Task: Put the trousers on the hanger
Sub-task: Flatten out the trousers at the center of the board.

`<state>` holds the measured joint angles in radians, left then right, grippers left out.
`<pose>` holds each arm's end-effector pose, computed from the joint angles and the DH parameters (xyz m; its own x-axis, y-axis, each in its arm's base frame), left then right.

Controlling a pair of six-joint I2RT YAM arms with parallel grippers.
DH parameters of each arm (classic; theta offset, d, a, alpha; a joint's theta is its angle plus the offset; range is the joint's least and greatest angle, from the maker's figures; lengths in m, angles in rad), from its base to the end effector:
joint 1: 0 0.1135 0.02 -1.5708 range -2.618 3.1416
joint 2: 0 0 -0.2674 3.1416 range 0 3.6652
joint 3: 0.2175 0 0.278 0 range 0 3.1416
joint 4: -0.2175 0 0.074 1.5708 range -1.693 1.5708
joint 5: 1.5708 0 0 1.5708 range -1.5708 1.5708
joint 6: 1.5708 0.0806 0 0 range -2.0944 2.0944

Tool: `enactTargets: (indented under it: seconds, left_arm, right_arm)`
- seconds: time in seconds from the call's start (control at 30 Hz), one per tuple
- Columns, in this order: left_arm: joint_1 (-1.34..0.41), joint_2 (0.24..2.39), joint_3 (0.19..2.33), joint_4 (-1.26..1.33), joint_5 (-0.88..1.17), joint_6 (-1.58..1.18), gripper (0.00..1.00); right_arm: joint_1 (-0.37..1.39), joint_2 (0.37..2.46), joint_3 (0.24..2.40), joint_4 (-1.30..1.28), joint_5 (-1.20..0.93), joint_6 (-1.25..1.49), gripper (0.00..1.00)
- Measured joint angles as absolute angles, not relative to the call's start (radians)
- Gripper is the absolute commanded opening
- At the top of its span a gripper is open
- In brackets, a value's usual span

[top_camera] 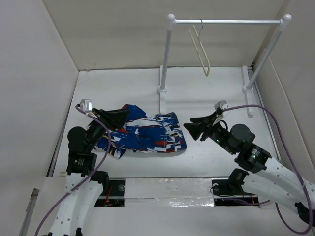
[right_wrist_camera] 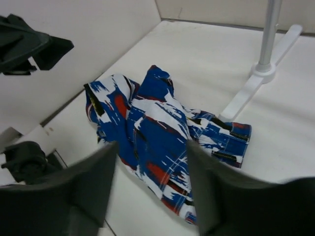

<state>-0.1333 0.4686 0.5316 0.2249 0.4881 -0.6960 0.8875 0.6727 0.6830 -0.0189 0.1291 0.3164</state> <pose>0.1811 -0.0624 0.3525 -0.1450 -0.5519 -0.8212 0.6125 0.6017 -0.5126 0.1568 0.1762 0.3416 -0.2192 0.2195 -0.9507 -0.6519 0.6920 0.3101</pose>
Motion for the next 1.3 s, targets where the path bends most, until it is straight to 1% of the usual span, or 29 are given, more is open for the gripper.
enactTargets:
  seconds: [0.03, 0.07, 0.13, 0.23, 0.27, 0.3, 0.37, 0.4, 0.5, 0.53, 0.6, 0.63, 0.67, 0.7, 0.73, 0.77, 0.83, 0.87, 0.9, 1.0, 1.07, 1.1, 1.17, 1.27, 1.3]
  left_arm:
    - [-0.133, 0.469, 0.532, 0.222, 0.488, -0.696, 0.50]
    - [-0.133, 0.469, 0.532, 0.218, 0.488, -0.696, 0.49]
    - [-0.133, 0.469, 0.532, 0.217, 0.490, -0.698, 0.45]
    - [-0.133, 0.474, 0.531, 0.238, 0.500, -0.709, 0.33]
    - [-0.133, 0.475, 0.531, 0.244, 0.502, -0.709, 0.27]
    - [-0.133, 0.487, 0.531, 0.263, 0.511, -0.717, 0.13]
    - [-0.133, 0.516, 0.531, 0.290, 0.524, -0.725, 0.03]
    - [-0.134, 0.536, 0.534, 0.299, 0.529, -0.723, 0.00]
    - [-0.134, 0.604, 0.569, 0.305, 0.530, -0.723, 0.00]
    - [-0.134, 0.628, 0.583, 0.317, 0.527, -0.723, 0.00]
    - [-0.137, 0.682, 0.602, 0.352, 0.521, -0.723, 0.00]
    - [-0.149, 0.714, 0.605, 0.370, 0.505, -0.722, 0.00]
    - [-0.185, 0.746, 0.608, 0.377, 0.466, -0.712, 0.00]
    - [-0.265, 0.786, 0.625, 0.365, 0.392, -0.696, 0.00]
    - [-0.367, 0.848, 0.655, 0.349, 0.325, -0.674, 0.00]
    - [-0.475, 0.910, 0.694, 0.337, 0.259, -0.654, 0.00]
    - [-0.662, 1.032, 0.763, 0.320, 0.099, -0.618, 0.16]
    - [-0.731, 1.071, 0.772, 0.312, 0.039, -0.608, 0.22]
    - [-0.788, 1.084, 0.769, 0.289, -0.012, -0.604, 0.33]
    - [-0.823, 1.048, 0.751, 0.231, -0.142, -0.603, 0.48]
    - [-0.816, 0.977, 0.728, 0.214, -0.209, -0.618, 0.52]
    - [-0.813, 0.933, 0.705, 0.204, -0.247, -0.629, 0.56]
    - [-0.810, 0.838, 0.645, 0.164, -0.305, -0.657, 0.62]
    - [-0.810, 0.710, 0.547, 0.077, -0.381, -0.725, 0.66]
    - [-0.810, 0.673, 0.512, 0.041, -0.405, -0.753, 0.72]
  right_arm:
    - [0.896, 0.647, 0.675, -0.025, 0.125, 0.314, 0.07]
    - [0.898, 0.634, 0.667, -0.033, 0.118, 0.331, 0.00]
    - [0.905, 0.628, 0.645, -0.047, 0.102, 0.352, 0.00]
    - [0.913, 0.650, 0.599, -0.076, 0.084, 0.382, 0.00]
    - [0.918, 0.659, 0.582, -0.084, 0.081, 0.392, 0.00]
    - [0.923, 0.672, 0.568, -0.093, 0.081, 0.403, 0.00]
    - [0.937, 0.701, 0.537, -0.102, 0.082, 0.422, 0.00]
    - [0.946, 0.713, 0.517, -0.106, 0.082, 0.431, 0.00]
    - [0.957, 0.736, 0.479, -0.109, 0.081, 0.449, 0.00]
    - [0.957, 0.746, 0.468, -0.105, 0.080, 0.454, 0.01]
    - [0.957, 0.773, 0.454, -0.096, 0.082, 0.470, 0.15]
    - [0.957, 0.790, 0.449, -0.093, 0.086, 0.479, 0.35]
    - [0.957, 0.809, 0.445, -0.087, 0.091, 0.486, 0.45]
    - [0.957, 0.830, 0.443, -0.078, 0.098, 0.493, 0.53]
    - [0.957, 0.852, 0.442, -0.067, 0.104, 0.492, 0.64]
    - [0.958, 0.876, 0.442, -0.058, 0.109, 0.495, 0.66]
    - [0.963, 0.921, 0.443, -0.039, 0.126, 0.493, 0.67]
    - [0.967, 0.943, 0.445, -0.038, 0.135, 0.495, 0.68]
    - [0.973, 0.965, 0.447, -0.039, 0.148, 0.495, 0.68]
    - [0.999, 1.017, 0.457, -0.045, 0.184, 0.494, 0.71]
    - [1.015, 1.036, 0.459, -0.046, 0.200, 0.494, 0.76]
    - [1.023, 1.040, 0.459, -0.047, 0.205, 0.495, 0.77]
    - [1.032, 1.039, 0.459, -0.046, 0.210, 0.498, 0.87]
    - [1.036, 1.036, 0.459, -0.043, 0.216, 0.503, 0.87]
    - [1.036, 1.038, 0.459, -0.039, 0.223, 0.504, 0.87]
